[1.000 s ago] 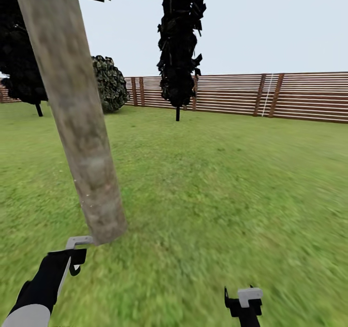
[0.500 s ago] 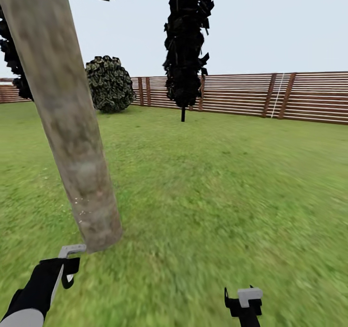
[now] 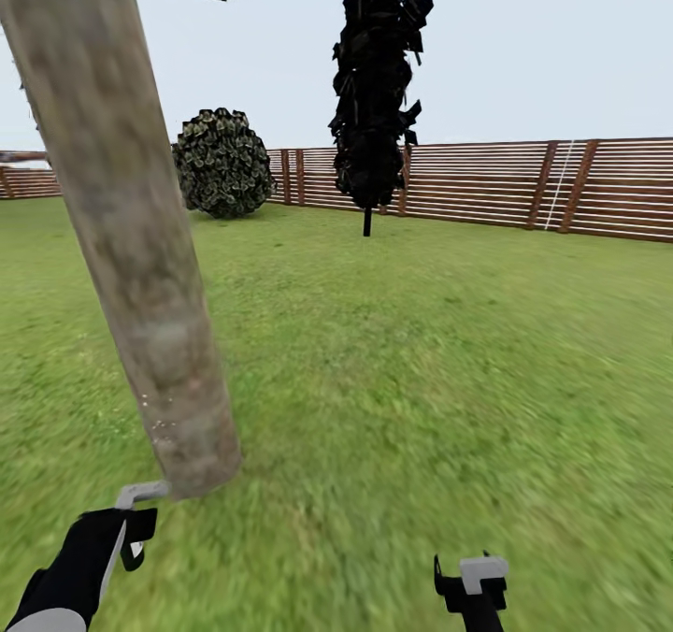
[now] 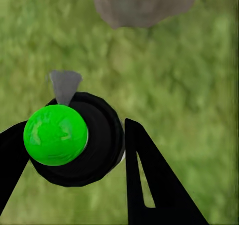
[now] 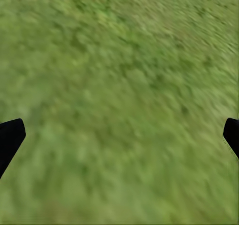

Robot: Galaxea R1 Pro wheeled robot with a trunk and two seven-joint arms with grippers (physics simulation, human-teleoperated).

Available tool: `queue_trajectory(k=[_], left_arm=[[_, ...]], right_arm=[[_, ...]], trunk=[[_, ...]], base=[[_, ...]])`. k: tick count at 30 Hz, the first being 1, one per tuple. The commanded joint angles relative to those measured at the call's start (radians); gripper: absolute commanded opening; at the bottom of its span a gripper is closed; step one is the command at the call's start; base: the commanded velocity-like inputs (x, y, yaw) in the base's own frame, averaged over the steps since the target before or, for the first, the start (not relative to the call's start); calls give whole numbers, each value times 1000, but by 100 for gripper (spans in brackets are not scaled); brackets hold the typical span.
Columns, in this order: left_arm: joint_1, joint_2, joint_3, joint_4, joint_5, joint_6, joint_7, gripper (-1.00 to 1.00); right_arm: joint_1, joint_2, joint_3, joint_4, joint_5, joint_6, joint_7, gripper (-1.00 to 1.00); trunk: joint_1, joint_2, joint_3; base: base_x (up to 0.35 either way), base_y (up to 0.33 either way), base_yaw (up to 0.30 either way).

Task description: In the garden, pick up the pesticide atomizer on the floor and spray pesticide onto both trees until each tree trunk is fully covered.

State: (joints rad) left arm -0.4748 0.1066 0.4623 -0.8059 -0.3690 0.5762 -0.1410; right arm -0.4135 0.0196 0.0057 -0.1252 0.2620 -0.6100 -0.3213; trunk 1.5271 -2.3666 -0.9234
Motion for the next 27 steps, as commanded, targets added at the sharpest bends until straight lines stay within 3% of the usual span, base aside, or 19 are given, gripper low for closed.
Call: queue_trajectory(k=[1,10,20,27], left_arm=[[-1,-1,4,-2,-10,3,-9,-100],[-1,-1,4,-3,-11,2,-8,-100],[-1,-2,4,-3,-11,2,-8,-100],[1,-27,2,-1,-9,1,-8,-100]], right_arm=[[-1,0,0,1,11,0,-10,100],[-1,0,0,1,10,-1,-10,100],[-1,0,0,1,10,0,-10,100],[-1,0,0,1,10,0,-11,100]], trunk=[[0,0,-1],[0,0,-1],[0,0,-1],[0,0,-1]], base=[[58,-246,0],[25,-269,175],[200,-222,275],[-70,-108,43]])
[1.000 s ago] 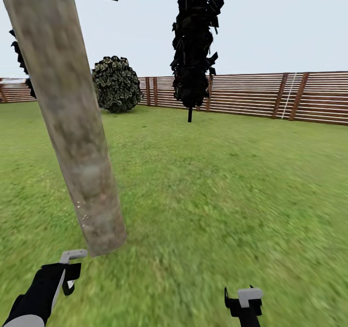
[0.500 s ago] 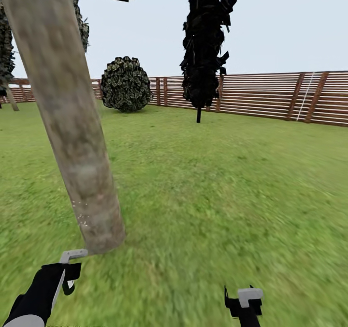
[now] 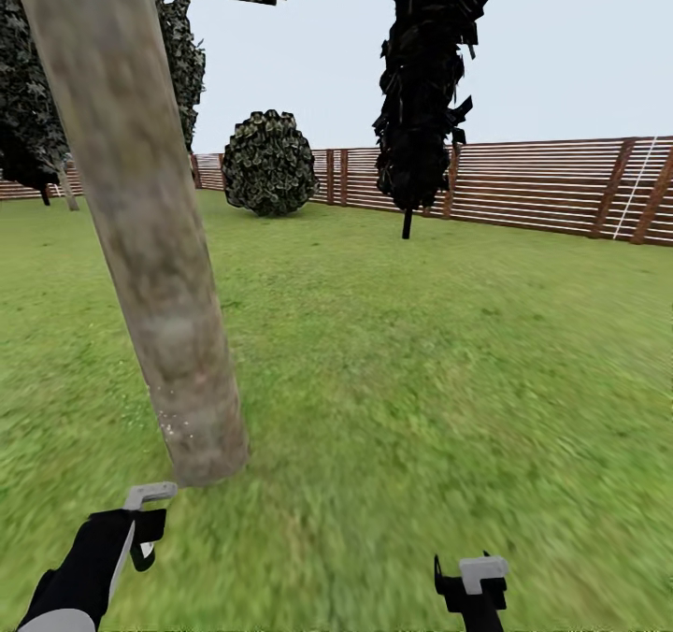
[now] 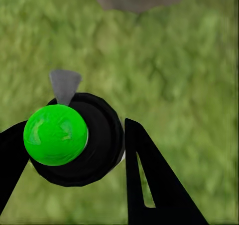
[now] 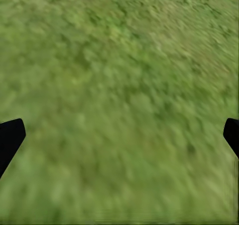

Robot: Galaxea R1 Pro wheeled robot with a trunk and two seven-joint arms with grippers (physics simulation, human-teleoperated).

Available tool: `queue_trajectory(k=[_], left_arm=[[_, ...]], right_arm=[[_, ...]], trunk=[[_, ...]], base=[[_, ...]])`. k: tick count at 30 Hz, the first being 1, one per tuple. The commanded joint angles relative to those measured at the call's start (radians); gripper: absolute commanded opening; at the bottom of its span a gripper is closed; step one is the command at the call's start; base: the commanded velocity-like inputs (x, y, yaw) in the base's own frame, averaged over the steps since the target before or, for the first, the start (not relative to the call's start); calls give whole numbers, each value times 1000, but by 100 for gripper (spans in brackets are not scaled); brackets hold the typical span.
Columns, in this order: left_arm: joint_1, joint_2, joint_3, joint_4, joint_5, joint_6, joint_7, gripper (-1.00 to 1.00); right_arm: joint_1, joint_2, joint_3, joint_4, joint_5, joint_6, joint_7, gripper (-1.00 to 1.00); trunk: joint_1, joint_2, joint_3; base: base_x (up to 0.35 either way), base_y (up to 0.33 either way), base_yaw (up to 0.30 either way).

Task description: In the garden, pick up the pesticide atomizer on the floor and spray pesticide onto both trees until each tree trunk is fully covered.

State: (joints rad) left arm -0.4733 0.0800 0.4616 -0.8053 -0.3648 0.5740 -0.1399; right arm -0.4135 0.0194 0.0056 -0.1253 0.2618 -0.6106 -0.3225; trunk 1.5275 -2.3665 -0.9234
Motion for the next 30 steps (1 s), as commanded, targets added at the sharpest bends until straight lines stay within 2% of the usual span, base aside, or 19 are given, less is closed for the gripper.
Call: queue_trajectory(k=[1,3,4,6,8,9,10,11,13,15,16,19,20,22,23,25,27,29,30], left_arm=[[-1,-3,2,-2,-12,3,-10,-100],[-4,-7,-16,-3,-10,4,-14,-100],[-18,-27,-90,-3,-7,12,-15,-100],[-20,-36,-110,-8,-13,15,-11,-100],[-21,-11,-107,-16,-14,16,-11,-100],[-20,38,-106,-18,-8,18,-12,-100],[-20,54,-105,-18,-2,18,-13,-100],[-19,65,-105,-18,11,18,-14,-100],[-20,62,-110,-20,26,18,-12,-100],[-23,4,-123,-25,32,17,-11,-100],[-37,-39,-132,-43,30,19,-10,-100],[-59,-76,-139,-101,27,23,-11,-100],[-61,-72,-135,-127,27,24,-11,-100],[-58,-32,-131,-193,29,25,-14,-100],[-58,-25,-131,-203,30,27,-15,-100],[-64,-29,-143,-242,31,90,-18,-100],[-70,-33,-184,-353,35,155,-20,-100],[-108,-13,-184,-392,33,231,-23,-100],[-118,10,-179,-397,36,250,-24,-100]], right_arm=[[-1,0,1,1,10,1,-10,100],[-1,-1,1,1,10,1,-10,100],[-1,-1,1,1,10,2,-10,100],[-1,-1,1,1,10,2,-10,100],[-1,-1,1,1,10,2,-10,100],[-1,-1,1,1,10,2,-10,100],[-1,-1,1,1,10,2,-10,100],[-1,-1,1,1,10,2,-10,100],[-1,-2,1,1,10,2,-10,100],[-1,-1,1,1,10,2,-10,100],[-1,-2,1,1,10,2,-10,100],[-1,-2,0,1,10,2,-10,100],[-1,-3,-1,1,10,2,-10,100],[-1,-3,-1,1,10,2,-10,100],[-1,-3,-1,1,10,2,-10,100],[-1,-4,-1,1,10,2,-10,100],[-1,-4,-1,1,10,3,-10,100],[-1,-4,-1,1,10,3,-10,100],[-1,-4,-1,1,10,3,-10,100]], trunk=[[0,0,-1],[0,0,-1],[0,0,-1],[0,0,-1],[0,0,-1],[0,0,-1],[0,0,-1],[0,0,-1],[0,0,-1],[0,0,-1],[0,0,-1],[0,0,-1],[0,0,-1],[0,0,-1],[0,0,-1],[0,0,-1],[0,0,-1],[0,0,-1],[0,0,-1]], base=[[-46,-26,2],[-18,-10,1],[-2,-1,0],[0,0,0],[0,0,0],[0,0,0],[0,0,0],[0,0,0],[0,0,0],[0,0,0],[0,0,0],[-5,0,0],[-146,34,0],[-276,68,0],[-227,42,0],[-39,7,0],[-9,2,0],[-1,0,0],[0,0,0]])
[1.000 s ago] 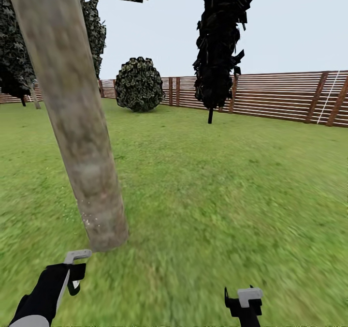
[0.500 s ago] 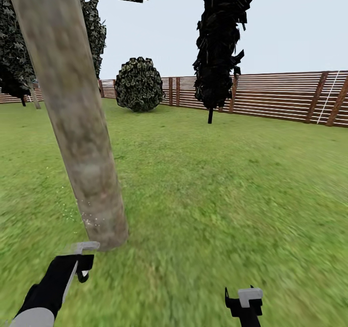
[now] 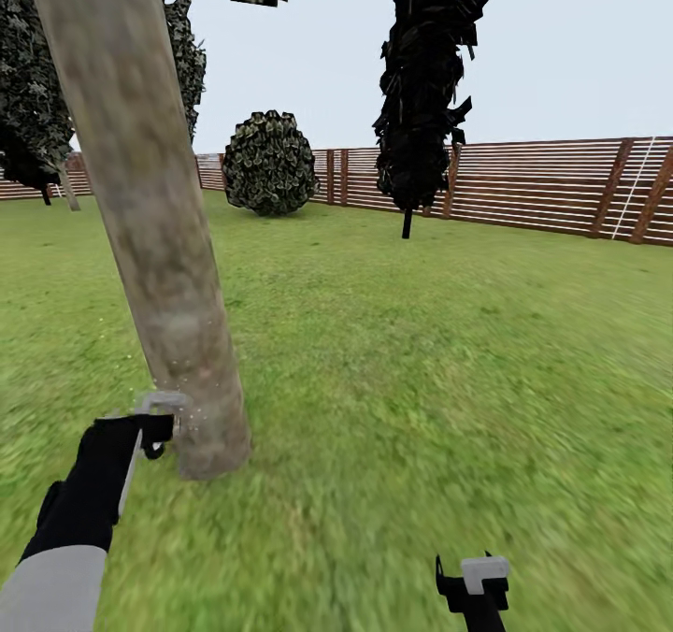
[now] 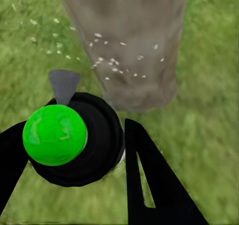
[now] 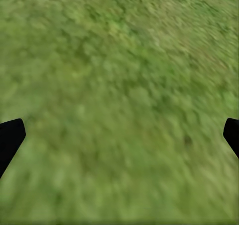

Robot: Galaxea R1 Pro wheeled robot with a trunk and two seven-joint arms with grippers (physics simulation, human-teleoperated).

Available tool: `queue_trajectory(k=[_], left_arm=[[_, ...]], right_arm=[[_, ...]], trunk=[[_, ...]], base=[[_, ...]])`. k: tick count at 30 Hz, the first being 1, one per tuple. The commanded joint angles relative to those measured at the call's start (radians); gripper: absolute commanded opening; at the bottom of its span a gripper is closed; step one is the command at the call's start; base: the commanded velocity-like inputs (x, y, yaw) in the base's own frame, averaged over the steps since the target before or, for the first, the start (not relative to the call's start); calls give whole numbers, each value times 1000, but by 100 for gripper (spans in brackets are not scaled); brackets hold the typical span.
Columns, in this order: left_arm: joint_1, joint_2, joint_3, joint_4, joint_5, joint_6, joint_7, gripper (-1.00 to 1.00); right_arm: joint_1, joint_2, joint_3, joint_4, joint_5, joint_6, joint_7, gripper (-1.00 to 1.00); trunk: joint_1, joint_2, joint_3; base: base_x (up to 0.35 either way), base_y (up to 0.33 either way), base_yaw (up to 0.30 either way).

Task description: In the garden, pick up the pesticide atomizer on the floor and spray pesticide onto both trees until each tree trunk is fully covered.

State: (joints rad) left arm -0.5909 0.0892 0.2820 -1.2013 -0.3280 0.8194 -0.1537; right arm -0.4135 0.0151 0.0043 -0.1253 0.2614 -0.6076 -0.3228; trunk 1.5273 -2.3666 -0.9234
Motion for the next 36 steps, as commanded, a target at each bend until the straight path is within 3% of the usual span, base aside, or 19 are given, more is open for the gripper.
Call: queue_trajectory(k=[1,2,4,5,7,10,13,14,16,21,26,28,30,36], left_arm=[[-3,8,-3,-3,0,12,-12,-100],[-5,8,-10,-5,0,19,-13,-100],[-12,-20,-94,-20,1,57,-13,-100],[-17,-30,-118,-36,1,91,-13,-100],[-36,-34,-134,-71,2,147,-15,-100],[-64,-4,-135,-91,9,181,-39,-100],[-69,77,-133,-88,12,184,-102,-100],[-70,119,-110,-86,13,184,-151,-100],[-71,145,-74,-85,12,184,-193,-100],[-131,141,-72,-87,10,190,-208,-100],[-141,151,-74,-83,12,194,-208,-100],[-131,154,-73,-81,5,188,-207,-100],[-49,148,-75,-82,-8,179,-202,-100],[-15,142,-67,-96,-11,178,-201,-100]], right_arm=[[-1,0,0,1,10,0,-10,100],[-1,0,0,1,10,0,-10,100],[-1,0,0,1,10,0,-10,100],[-1,0,0,1,10,0,-10,100],[-1,0,0,1,10,0,-10,100],[-1,0,0,1,10,-1,-10,100],[-1,0,0,1,10,-1,-10,100],[-1,0,0,1,10,-1,-10,100],[-1,0,0,1,10,-1,-10,100],[-1,0,0,1,11,-1,-9,100],[-1,0,0,1,11,-1,-9,100],[-1,0,0,1,11,-1,-9,100],[-1,0,0,1,11,-1,-9,100],[-1,0,0,1,11,-1,-9,100]], trunk=[[0,0,-1],[0,0,-1],[0,0,-1],[0,0,-1],[0,0,-1],[0,0,-1],[0,0,-1],[0,0,-1],[0,0,-1],[0,0,-1],[0,0,-1],[0,0,-1],[0,0,-1],[0,0,-1]], base=[[0,0,0],[0,0,0],[0,0,0],[0,0,0],[0,0,0],[0,0,0],[0,0,0],[0,0,0],[0,0,0],[0,0,0],[0,0,0],[0,0,0],[0,0,0],[0,-150,0]])
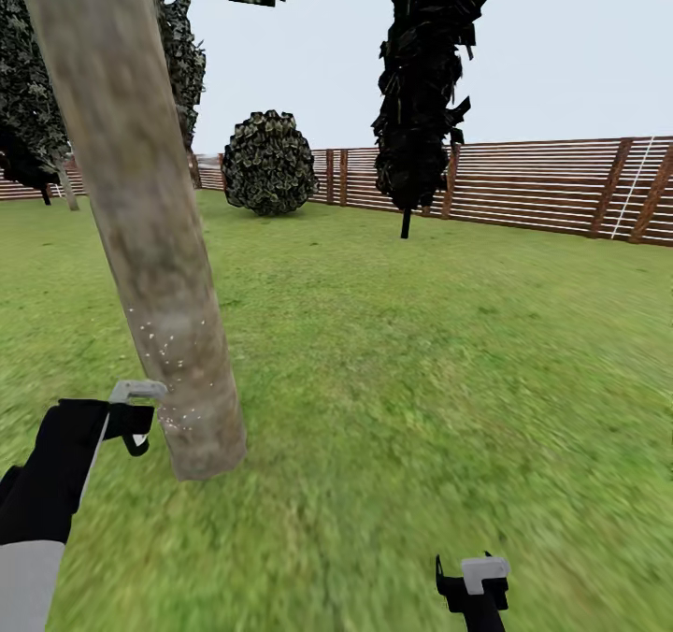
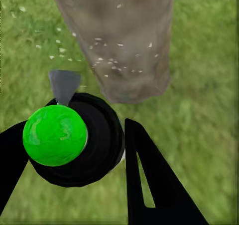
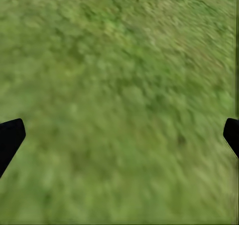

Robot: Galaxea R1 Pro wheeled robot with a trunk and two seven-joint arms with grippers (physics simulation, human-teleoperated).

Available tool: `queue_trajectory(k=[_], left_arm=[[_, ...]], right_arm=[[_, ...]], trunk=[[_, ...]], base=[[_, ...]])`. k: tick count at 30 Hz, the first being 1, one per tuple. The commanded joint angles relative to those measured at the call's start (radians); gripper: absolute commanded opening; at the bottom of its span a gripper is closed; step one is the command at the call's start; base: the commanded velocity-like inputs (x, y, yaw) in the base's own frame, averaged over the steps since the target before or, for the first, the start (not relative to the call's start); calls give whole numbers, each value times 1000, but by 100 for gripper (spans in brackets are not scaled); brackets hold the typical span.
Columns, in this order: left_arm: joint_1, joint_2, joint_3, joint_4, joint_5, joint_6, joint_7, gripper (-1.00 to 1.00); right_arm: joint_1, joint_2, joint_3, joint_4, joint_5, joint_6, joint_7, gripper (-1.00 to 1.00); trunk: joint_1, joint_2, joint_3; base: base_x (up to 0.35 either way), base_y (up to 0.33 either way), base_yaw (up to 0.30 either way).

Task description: In the garden, pick up the pesticide atomizer on the floor and spray pesticide onto both trees until each tree trunk is fully covered.

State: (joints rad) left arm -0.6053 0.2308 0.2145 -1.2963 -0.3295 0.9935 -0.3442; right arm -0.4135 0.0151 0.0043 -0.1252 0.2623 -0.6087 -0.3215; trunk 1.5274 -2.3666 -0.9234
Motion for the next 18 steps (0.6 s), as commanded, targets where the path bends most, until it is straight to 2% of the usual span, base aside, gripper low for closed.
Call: queue_trajectory(k=[1,11,14,18], left_arm=[[-1,0,2,-1,-9,3,-10,-100],[0,5,7,2,-12,2,-9,-100],[2,10,29,10,-13,2,-7,-100],[2,10,36,13,-13,2,16,-100]], right_arm=[[-1,0,0,1,10,0,-10,100],[-1,0,0,1,10,1,-10,100],[-1,0,1,1,9,1,-10,100],[-1,1,1,1,9,0,-10,100]], trunk=[[0,0,-1],[0,0,-1],[0,0,-1],[0,0,-1]], base=[[0,-267,0],[12,-270,0],[83,-270,0],[95,-270,114]])
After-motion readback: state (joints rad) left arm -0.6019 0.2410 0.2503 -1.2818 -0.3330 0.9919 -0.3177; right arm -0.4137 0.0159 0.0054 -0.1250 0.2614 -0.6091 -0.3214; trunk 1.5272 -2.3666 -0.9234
